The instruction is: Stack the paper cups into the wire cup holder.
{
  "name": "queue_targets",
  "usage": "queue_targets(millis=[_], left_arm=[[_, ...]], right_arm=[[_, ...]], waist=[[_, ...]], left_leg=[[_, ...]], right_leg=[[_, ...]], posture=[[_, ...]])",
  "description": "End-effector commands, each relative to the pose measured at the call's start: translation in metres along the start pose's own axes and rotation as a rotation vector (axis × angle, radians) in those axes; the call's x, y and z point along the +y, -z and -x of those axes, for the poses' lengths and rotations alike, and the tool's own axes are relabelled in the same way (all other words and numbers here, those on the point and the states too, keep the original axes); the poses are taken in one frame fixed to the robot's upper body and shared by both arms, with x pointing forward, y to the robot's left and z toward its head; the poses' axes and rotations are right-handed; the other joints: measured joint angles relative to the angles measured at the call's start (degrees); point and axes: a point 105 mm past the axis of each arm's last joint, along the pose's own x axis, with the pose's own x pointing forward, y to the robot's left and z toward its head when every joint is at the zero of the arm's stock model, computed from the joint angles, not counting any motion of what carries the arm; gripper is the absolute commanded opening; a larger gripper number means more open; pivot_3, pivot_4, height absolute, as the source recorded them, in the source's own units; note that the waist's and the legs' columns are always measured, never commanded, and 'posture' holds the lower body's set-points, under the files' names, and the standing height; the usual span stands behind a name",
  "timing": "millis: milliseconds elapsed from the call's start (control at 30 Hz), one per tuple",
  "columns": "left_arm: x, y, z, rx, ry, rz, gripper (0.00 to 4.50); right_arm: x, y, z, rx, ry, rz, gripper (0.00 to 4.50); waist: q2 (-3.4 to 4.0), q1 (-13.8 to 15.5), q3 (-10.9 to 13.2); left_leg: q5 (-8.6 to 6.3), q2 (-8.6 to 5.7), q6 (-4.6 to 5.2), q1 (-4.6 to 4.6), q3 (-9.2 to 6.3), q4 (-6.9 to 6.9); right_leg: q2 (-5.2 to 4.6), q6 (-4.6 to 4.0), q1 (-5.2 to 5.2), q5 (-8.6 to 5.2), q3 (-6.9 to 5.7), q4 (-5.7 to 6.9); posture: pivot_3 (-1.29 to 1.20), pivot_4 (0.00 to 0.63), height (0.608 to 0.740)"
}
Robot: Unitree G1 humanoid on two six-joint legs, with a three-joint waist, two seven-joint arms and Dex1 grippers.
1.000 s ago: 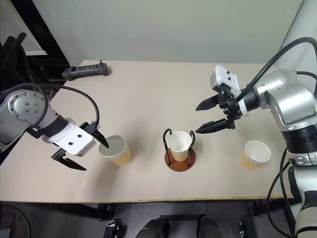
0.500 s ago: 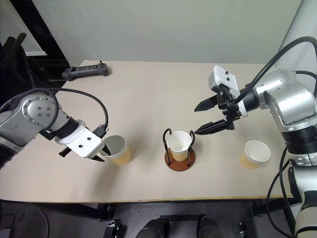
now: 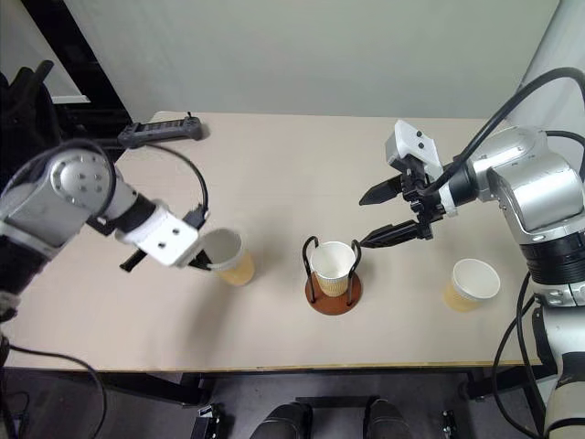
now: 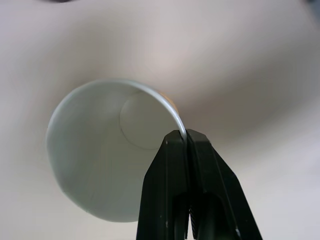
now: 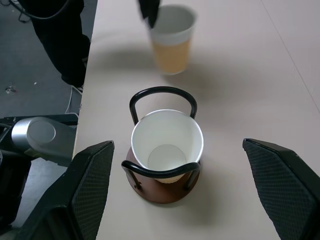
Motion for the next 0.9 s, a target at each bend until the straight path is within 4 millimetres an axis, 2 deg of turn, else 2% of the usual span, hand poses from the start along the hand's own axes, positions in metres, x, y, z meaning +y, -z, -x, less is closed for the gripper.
queue_targets(millis=[33,267,467,667,900], left_arm=[[0.005,0.002,0.011,0.020,-0.004,-0.012,0.02],[0.043,0.006,0.034,0.046,-0.123,-0.016,0.02],[0.079,-0.002,0.052,0.019,-0.237,-0.026,0.02],[0.095,-0.015,0.053,-0.069,-0.288,-0.041,0.02],[0.100,-0.028,0.047,-0.161,-0.296,-0.058,0.02]], right_arm=[[-0.001,-0.008,0.010,-0.015,0.032,0.027,4.26],[-0.004,-0.004,0.015,-0.002,0.055,0.019,4.26],[-0.006,0.001,0.021,0.018,0.071,0.009,4.26],[-0.008,0.012,0.031,0.045,0.084,-0.015,4.26],[-0.017,0.024,0.047,0.033,0.119,0.026,4.26]], waist=[[0.00,-0.07,0.00],[0.00,-0.07,0.00],[0.00,0.18,0.00],[-0.01,0.16,0.00],[0.00,0.22,0.01]], left_leg=[[-0.01,0.00,0.01,0.01,0.03,0.00],[-0.02,0.02,0.02,-0.04,0.03,0.00],[-0.03,-0.02,0.10,-0.22,0.01,0.11],[-0.15,0.01,0.28,-0.34,0.10,0.24],[-0.24,0.00,0.42,-0.68,0.19,0.68]], right_leg=[[0.00,0.00,0.00,0.00,0.00,-0.02],[0.00,0.11,-0.02,0.01,-0.03,-0.05],[-0.01,0.27,-0.03,0.06,-0.02,-0.15],[-0.03,0.66,-0.04,0.06,0.03,-0.27],[0.00,0.86,-0.19,0.16,0.09,-0.29]], posture=[[0.00,0.150,0.740],[0.00,0.150,0.740],[0.00,0.150,0.740],[0.00,0.150,0.740],[0.00,0.150,0.740]])
